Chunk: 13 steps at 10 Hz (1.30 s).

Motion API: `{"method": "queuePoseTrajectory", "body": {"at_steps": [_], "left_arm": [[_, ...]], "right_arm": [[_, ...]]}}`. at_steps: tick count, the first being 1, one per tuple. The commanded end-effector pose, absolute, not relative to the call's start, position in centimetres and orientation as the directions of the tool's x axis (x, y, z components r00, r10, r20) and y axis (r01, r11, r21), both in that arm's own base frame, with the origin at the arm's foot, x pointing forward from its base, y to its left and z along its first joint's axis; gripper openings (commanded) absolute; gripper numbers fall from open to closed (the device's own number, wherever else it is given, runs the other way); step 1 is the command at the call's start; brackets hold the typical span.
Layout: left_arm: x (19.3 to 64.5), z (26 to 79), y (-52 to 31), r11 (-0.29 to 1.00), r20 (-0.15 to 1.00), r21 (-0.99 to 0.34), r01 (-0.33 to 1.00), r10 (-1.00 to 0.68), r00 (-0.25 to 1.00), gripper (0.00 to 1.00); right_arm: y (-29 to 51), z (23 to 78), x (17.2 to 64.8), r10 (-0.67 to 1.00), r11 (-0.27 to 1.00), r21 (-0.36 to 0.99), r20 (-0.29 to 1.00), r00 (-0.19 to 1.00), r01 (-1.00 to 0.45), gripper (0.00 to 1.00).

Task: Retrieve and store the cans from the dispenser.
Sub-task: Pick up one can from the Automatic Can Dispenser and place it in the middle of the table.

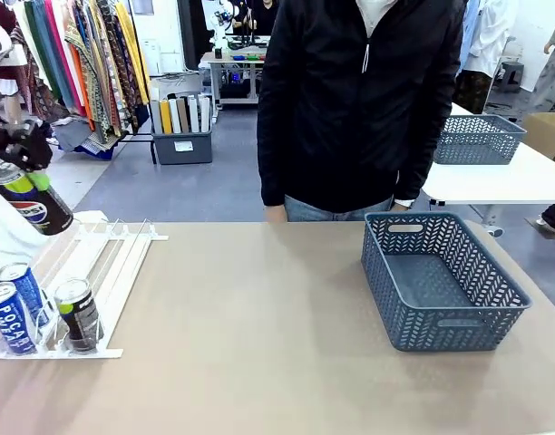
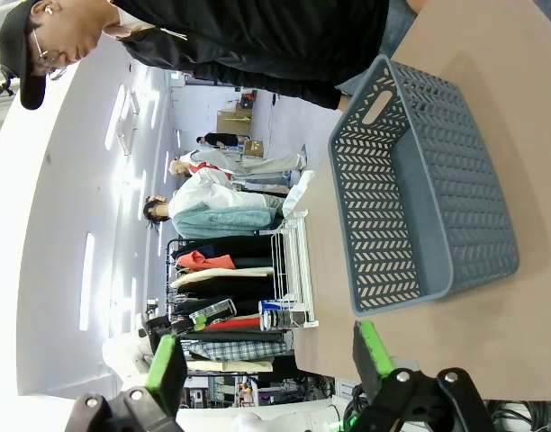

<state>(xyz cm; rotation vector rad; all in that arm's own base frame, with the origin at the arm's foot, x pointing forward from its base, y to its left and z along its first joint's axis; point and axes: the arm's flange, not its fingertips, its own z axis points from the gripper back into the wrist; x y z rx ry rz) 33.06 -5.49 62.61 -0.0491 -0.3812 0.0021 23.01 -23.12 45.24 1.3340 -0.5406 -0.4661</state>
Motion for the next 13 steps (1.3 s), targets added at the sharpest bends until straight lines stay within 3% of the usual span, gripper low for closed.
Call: {"method": "queuePoseTrajectory", "body": {"at_steps": [1, 7, 10, 13], "left_arm": [[33.6, 61.6, -4.4, 0.996, 0.342, -0.083, 0.017, 0.013, 0.940, 0.00], [34.2, 61.6, -7.7, 0.999, 0.348, -0.033, 0.036, -0.022, 0.937, 0.00], [39.1, 57.5, -21.6, 0.951, 0.262, -0.111, 0.289, -0.252, 0.932, 0.00], [41.2, 49.5, -33.0, 0.935, 0.164, -0.061, 0.350, -0.337, 0.927, 0.00]], "right_arm": [[-23.2, 45.3, 22.5, -0.592, 0.193, 0.981, 0.109, 0.799, 0.009, 1.00], [-23.2, 45.3, 22.5, -0.592, 0.193, 0.981, 0.109, 0.799, 0.009, 1.00], [-23.2, 45.3, 22.5, -0.592, 0.193, 0.981, 0.109, 0.799, 0.009, 1.00], [-23.2, 45.3, 22.5, -0.592, 0.193, 0.981, 0.109, 0.799, 0.009, 1.00]]}}
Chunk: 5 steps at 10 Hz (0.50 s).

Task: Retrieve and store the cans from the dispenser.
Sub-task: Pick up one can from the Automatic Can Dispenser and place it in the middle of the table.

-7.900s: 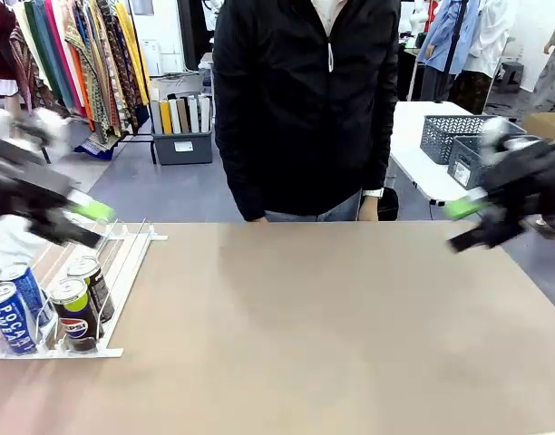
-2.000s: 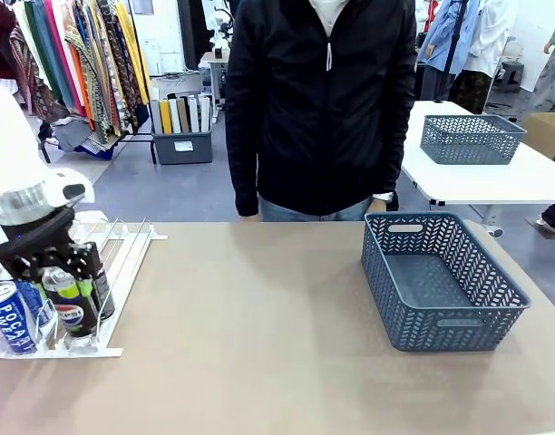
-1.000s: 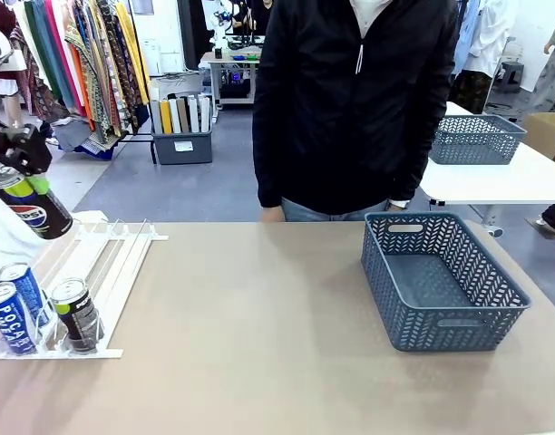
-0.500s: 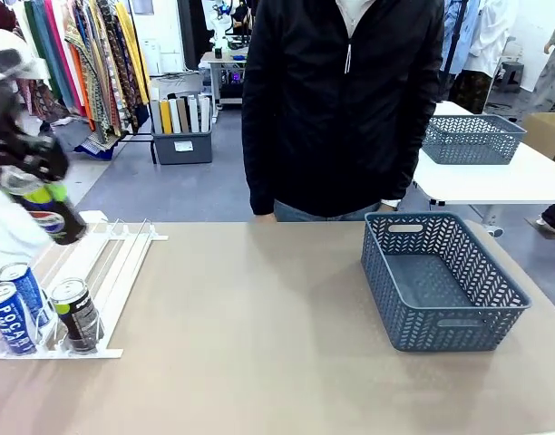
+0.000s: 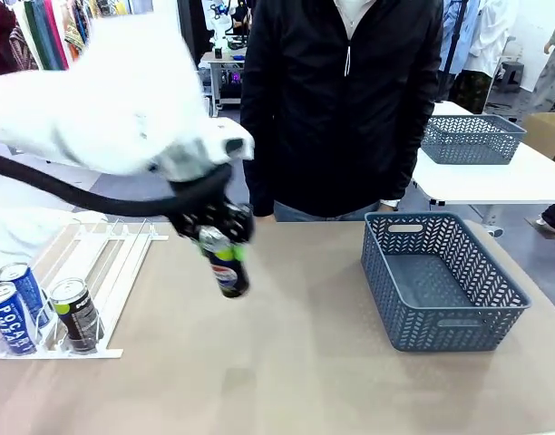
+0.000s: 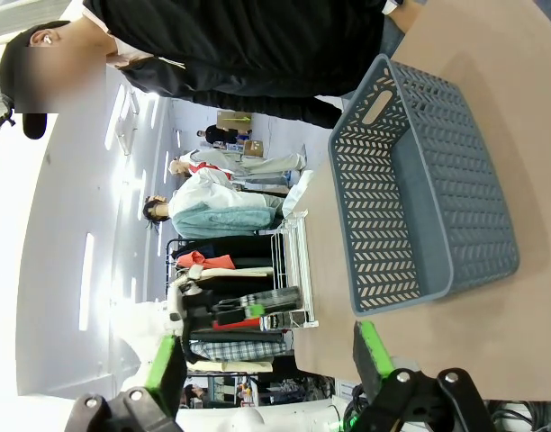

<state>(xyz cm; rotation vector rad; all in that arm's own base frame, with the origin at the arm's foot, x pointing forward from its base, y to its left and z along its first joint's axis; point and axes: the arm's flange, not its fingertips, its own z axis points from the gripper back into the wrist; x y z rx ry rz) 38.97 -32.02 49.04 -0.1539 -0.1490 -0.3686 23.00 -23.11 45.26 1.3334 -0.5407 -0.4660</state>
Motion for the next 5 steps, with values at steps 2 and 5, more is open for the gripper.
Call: {"method": "queuePoseTrajectory", "body": {"at_steps": [2, 5], "left_arm": [[41.7, 45.7, -37.1, 0.919, 0.141, -0.012, 0.393, -0.388, 0.911, 0.00], [42.5, 40.8, -39.4, 0.910, 0.124, -0.025, 0.414, -0.408, 0.905, 0.00]], "right_arm": [[-23.2, 45.3, 22.5, -0.592, 0.193, 0.981, 0.109, 0.799, 0.009, 1.00], [-23.2, 45.3, 22.5, -0.592, 0.193, 0.981, 0.109, 0.799, 0.009, 1.00]]}}
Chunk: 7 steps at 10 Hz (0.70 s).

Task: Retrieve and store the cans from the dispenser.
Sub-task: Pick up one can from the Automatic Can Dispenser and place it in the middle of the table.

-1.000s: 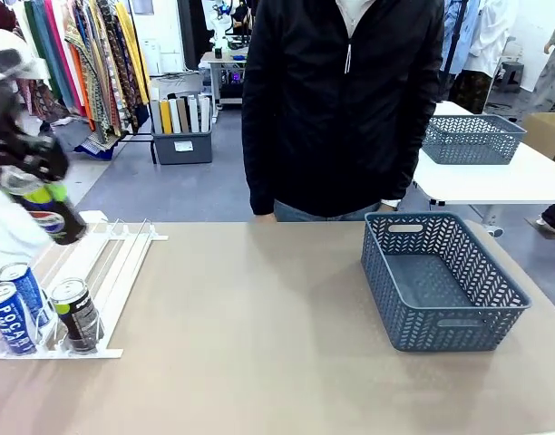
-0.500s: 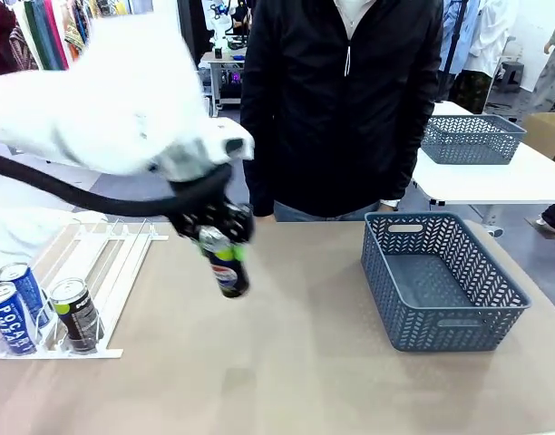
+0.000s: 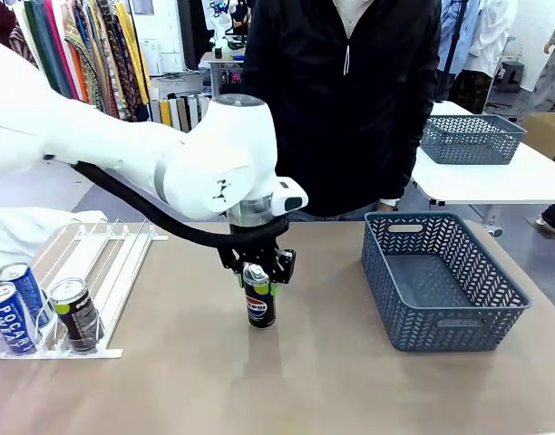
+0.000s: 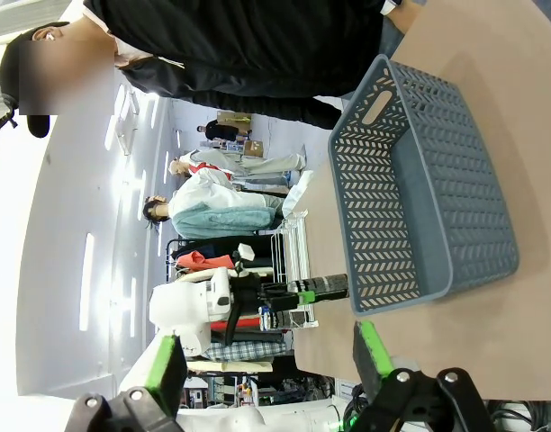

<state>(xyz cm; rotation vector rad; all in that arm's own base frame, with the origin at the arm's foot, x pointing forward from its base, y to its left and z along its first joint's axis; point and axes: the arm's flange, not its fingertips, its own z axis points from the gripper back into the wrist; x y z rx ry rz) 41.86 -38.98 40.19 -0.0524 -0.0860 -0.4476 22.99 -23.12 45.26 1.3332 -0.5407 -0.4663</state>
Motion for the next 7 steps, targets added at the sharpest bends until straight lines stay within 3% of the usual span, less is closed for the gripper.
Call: {"method": "queuePoseTrajectory", "body": {"at_steps": [1, 5, 6, 7], "left_arm": [[42.62, 40.16, -39.79, 0.905, 0.106, -0.015, 0.426, -0.422, 0.900, 0.00], [42.89, 39.74, -39.67, 0.902, 0.081, -0.007, 0.431, -0.429, 0.900, 0.00], [42.89, 39.61, -39.70, 0.903, 0.076, -0.002, 0.430, -0.428, 0.900, 0.34], [42.70, 39.65, -39.67, 0.903, 0.072, 0.002, 0.430, -0.429, 0.901, 0.91]], "right_arm": [[-23.22, 45.31, 22.50, -0.592, 0.193, 0.981, 0.109, 0.799, 0.009, 1.00], [-23.22, 45.31, 22.50, -0.592, 0.193, 0.981, 0.109, 0.799, 0.009, 1.00], [-23.22, 45.31, 22.50, -0.592, 0.193, 0.981, 0.109, 0.799, 0.009, 1.00], [-23.22, 45.31, 22.50, -0.592, 0.193, 0.981, 0.109, 0.799, 0.009, 1.00]]}}
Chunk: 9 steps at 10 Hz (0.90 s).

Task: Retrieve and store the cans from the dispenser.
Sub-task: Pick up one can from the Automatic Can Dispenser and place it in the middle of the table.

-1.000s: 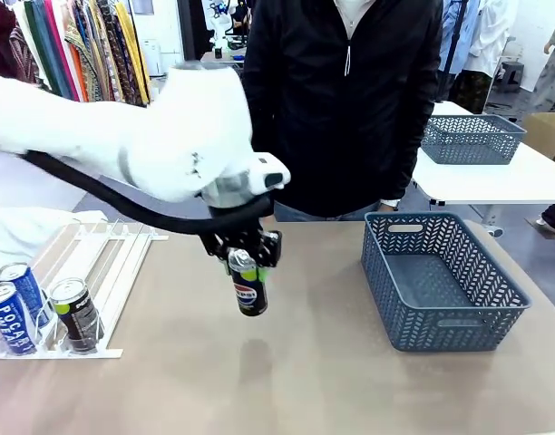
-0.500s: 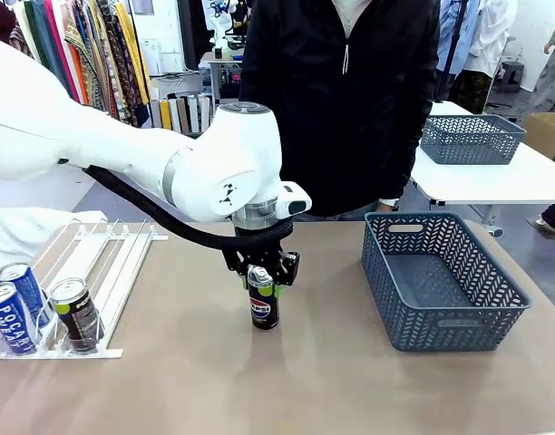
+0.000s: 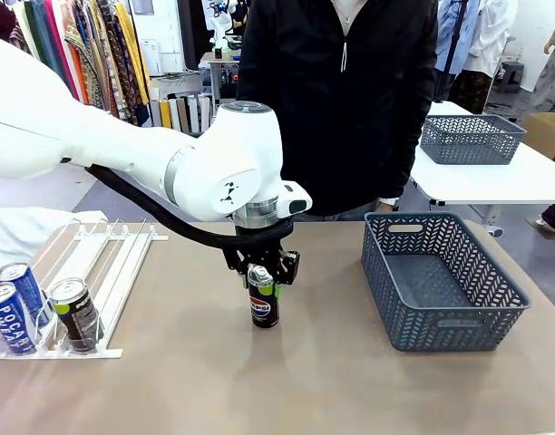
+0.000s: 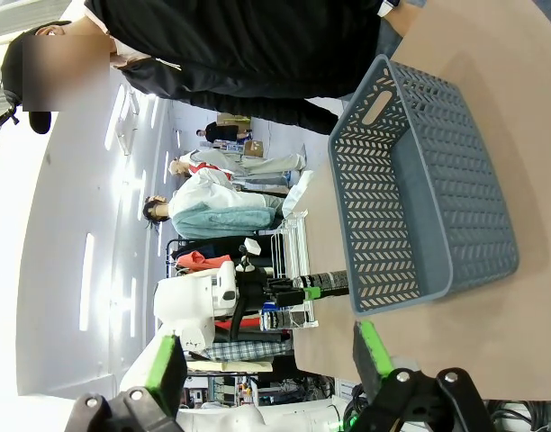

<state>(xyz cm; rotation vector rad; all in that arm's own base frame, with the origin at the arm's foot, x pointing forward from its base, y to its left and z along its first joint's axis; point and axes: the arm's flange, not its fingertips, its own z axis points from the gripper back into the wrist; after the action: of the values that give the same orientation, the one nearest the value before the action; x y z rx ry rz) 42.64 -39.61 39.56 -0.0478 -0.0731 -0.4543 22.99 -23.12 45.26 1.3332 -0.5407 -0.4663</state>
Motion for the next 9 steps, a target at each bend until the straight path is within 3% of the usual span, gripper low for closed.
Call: {"method": "queuePoseTrajectory", "body": {"at_steps": [1, 5, 7, 9], "left_arm": [[42.5, 40.1, -39.5, 0.904, 0.092, 0.006, 0.427, -0.426, 0.900, 1.00], [38.6, 49.1, -33.6, 0.919, 0.253, -0.067, 0.388, -0.360, 0.898, 1.00], [34.5, 53.2, -24.7, 0.894, 0.299, -0.159, 0.419, -0.361, 0.883, 1.00], [33.9, 54.5, -14.6, 0.905, 0.312, -0.270, 0.330, -0.242, 0.919, 1.00]], "right_arm": [[-23.2, 45.3, 22.5, -0.592, 0.193, 0.981, 0.109, 0.799, 0.009, 1.00], [-23.2, 45.3, 22.5, -0.592, 0.193, 0.981, 0.109, 0.799, 0.009, 1.00], [-23.2, 45.3, 22.5, -0.592, 0.193, 0.981, 0.109, 0.799, 0.009, 1.00], [-23.2, 45.3, 22.5, -0.592, 0.193, 0.981, 0.109, 0.799, 0.009, 1.00]]}}
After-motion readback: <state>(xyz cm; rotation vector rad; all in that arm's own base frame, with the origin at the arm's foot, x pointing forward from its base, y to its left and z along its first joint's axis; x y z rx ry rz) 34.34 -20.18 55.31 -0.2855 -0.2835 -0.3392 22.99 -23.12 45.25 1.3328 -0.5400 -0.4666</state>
